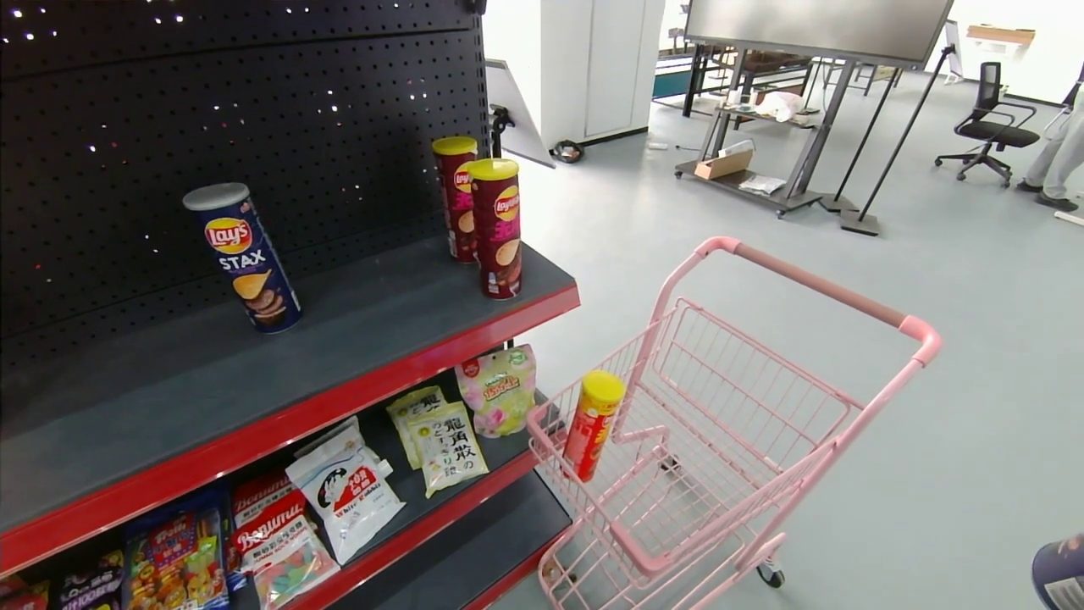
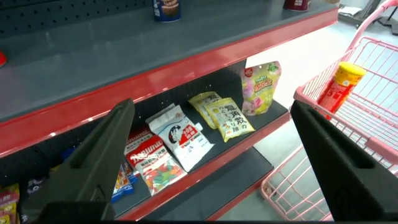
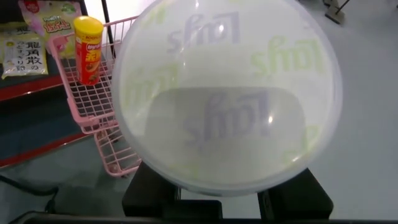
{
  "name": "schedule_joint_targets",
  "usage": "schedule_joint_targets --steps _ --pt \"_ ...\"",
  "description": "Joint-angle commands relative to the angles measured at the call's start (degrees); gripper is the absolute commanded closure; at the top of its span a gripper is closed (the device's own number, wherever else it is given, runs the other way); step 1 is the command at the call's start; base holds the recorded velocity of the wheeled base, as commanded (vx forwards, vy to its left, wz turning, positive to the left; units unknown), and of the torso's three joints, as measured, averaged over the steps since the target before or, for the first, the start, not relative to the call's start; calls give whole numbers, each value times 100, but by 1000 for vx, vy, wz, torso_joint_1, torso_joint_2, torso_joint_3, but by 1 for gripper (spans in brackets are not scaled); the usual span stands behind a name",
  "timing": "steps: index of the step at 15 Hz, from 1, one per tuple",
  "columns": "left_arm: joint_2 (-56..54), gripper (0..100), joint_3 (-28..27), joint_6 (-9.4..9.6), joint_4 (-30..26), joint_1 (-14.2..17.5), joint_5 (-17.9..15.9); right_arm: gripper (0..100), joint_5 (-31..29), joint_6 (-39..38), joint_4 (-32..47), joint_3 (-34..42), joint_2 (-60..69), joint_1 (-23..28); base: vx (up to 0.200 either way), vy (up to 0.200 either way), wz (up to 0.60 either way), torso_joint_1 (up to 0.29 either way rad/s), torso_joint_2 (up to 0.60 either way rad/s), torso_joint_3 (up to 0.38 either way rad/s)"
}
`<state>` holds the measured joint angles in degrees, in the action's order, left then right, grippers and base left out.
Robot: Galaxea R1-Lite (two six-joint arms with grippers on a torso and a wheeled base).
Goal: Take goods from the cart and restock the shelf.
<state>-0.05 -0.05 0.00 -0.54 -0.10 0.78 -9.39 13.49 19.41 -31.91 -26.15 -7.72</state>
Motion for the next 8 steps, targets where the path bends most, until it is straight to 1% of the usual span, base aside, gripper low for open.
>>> schedule_joint_targets --steps 1,3,8 --pt "5 0 -4 9 1 1 1 100 16 -5 -104 10 -127 -11 0 0 0 163 -364 -198" --pt "5 0 5 0 1 1 1 100 25 -5 -438 107 -250 7 0 0 0 76 -180 -88" --pt "5 0 5 0 1 1 1 100 25 13 -455 186 -198 25 0 0 600 11 -17 -7"
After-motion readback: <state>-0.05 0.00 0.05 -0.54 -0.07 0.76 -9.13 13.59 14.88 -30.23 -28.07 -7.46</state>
